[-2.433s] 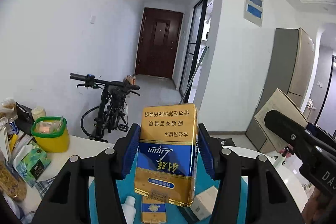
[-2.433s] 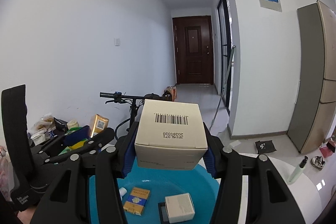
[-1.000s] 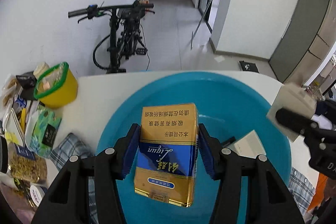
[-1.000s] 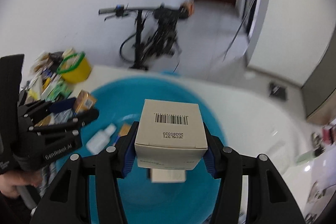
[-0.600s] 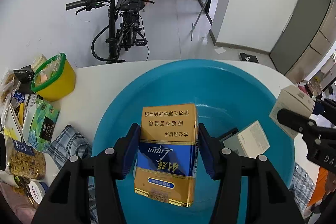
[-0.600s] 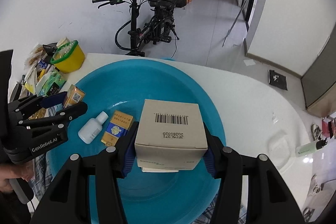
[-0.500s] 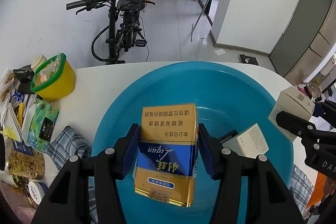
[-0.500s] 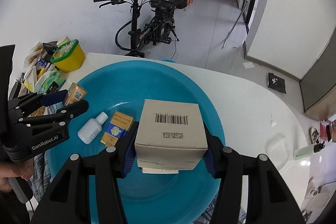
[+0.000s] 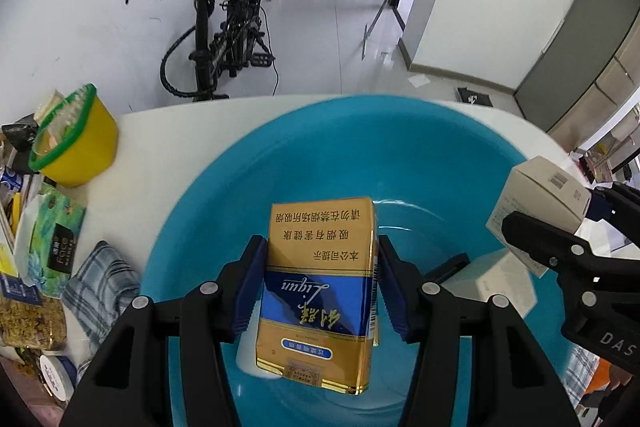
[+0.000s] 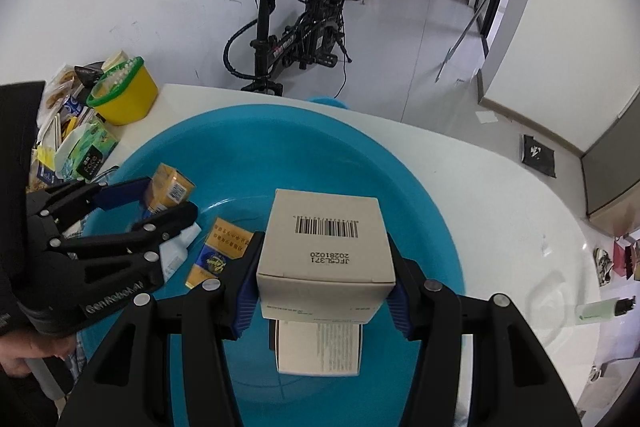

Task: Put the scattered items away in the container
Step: 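Lower the Liqun box into the basin with the left gripper while the right lowers the barcode box, then open the left gripper to release the Liqun box in the basin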

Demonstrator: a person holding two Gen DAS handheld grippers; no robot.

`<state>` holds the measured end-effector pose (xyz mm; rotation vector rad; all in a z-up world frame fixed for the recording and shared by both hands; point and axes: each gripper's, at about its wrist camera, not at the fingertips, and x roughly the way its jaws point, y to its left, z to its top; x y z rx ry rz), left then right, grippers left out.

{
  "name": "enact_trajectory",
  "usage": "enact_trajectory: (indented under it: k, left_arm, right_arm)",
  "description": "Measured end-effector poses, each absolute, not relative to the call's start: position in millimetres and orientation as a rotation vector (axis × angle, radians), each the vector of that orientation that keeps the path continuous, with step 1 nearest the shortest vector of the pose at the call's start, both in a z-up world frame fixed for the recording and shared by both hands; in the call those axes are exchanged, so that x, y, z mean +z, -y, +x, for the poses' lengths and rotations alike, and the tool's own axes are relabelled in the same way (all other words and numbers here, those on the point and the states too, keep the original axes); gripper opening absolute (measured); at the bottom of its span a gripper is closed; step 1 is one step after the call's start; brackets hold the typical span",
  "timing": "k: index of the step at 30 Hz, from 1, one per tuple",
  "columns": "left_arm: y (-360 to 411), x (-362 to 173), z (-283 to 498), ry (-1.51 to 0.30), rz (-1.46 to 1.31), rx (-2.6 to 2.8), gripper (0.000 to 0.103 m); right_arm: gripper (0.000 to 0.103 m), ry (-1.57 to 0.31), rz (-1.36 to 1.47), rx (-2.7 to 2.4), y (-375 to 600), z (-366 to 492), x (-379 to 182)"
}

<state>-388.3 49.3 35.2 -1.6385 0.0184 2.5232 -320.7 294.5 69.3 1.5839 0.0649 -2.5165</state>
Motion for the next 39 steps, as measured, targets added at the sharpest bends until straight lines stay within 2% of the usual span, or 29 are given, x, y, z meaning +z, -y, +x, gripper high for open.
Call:
enact_trajectory:
  k: [6,15,19,22,23,26,33,39]
  left_arm:
    - [-53,3,-404,-0.009,-1.701,2.478,0.057]
    - [-68,-17,-412,-0.034,-1.728,2.438,0.057]
    - [-70,-17,-411,-0.072,-1.725,2.445,0.058]
    - [-69,-15,-410,-0.059,-1.734,2.442,0.072]
    - [-69,-14,-409,-0.046,-1.724,2.445,0.073]
    - [-63,-8,-407,0.006,-1.699,2.448,0.074]
    - [-53,9,-397,-0.015,-1.658,2.478,0.075]
    - [-46,18,-388,-0.109,-1.639,2.506,0.075]
  right_arm:
    - [0.053,-0.042,1.613,-2.501,-301,-333,48]
    - [0.053,-0.021,1.628,-2.485,-309,-342,36]
    - [0.053,-0.02,1.628,-2.487,-310,-343,36]
    - [0.053,-0.016,1.627,-2.491,-310,-344,36]
    - [0.053,-0.015,1.627,-2.492,-310,-344,36]
    - [0.053,-0.02,1.626,-2.493,-310,-344,36]
    - [0.053,-0.033,1.616,-2.49,-297,-350,39]
    - [0.053,-0.043,1.626,-2.467,-279,-355,33]
